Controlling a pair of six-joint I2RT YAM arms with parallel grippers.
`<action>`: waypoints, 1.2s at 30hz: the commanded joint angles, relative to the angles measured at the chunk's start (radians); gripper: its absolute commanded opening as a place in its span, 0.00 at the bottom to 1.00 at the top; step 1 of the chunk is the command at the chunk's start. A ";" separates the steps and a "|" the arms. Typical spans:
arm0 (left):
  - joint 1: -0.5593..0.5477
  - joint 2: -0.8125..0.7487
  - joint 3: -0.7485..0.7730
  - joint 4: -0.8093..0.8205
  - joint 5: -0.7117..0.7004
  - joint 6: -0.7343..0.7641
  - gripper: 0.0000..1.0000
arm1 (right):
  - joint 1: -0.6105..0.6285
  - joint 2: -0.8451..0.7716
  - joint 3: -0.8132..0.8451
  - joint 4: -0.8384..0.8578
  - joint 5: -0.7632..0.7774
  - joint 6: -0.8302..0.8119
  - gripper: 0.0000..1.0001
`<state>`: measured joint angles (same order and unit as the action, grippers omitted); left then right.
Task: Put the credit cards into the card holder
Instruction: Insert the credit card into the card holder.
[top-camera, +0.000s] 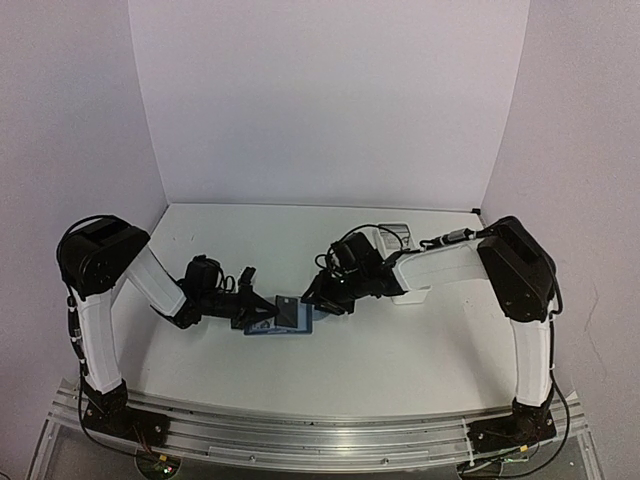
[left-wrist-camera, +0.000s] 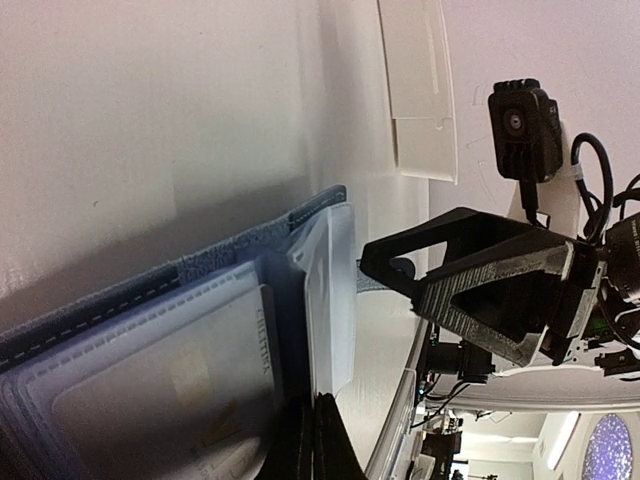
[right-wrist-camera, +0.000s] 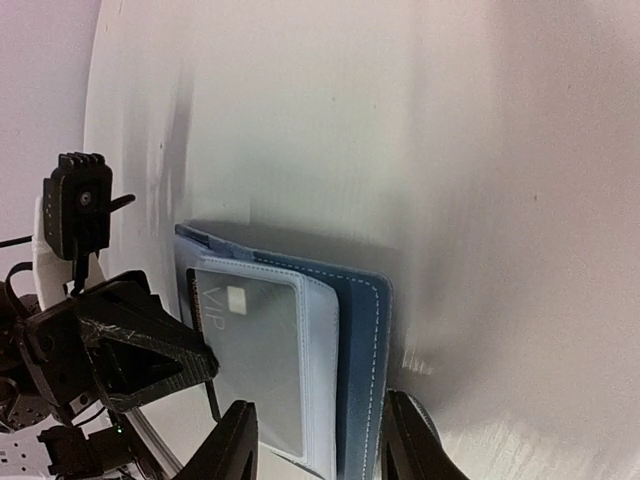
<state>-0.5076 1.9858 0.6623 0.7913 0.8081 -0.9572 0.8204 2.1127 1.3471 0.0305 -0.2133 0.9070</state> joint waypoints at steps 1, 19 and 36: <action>0.001 0.004 -0.015 0.126 0.042 -0.037 0.00 | 0.004 -0.046 0.065 -0.041 0.021 -0.080 0.38; 0.001 0.026 -0.015 0.153 0.039 -0.044 0.00 | 0.017 0.027 -0.059 0.206 -0.127 0.055 0.37; -0.009 0.045 -0.033 0.217 0.046 -0.050 0.00 | 0.015 0.122 -0.102 0.443 -0.249 0.168 0.40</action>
<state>-0.5089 2.0192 0.6385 0.9183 0.8349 -1.0031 0.8318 2.1891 1.2621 0.3597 -0.4008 1.0103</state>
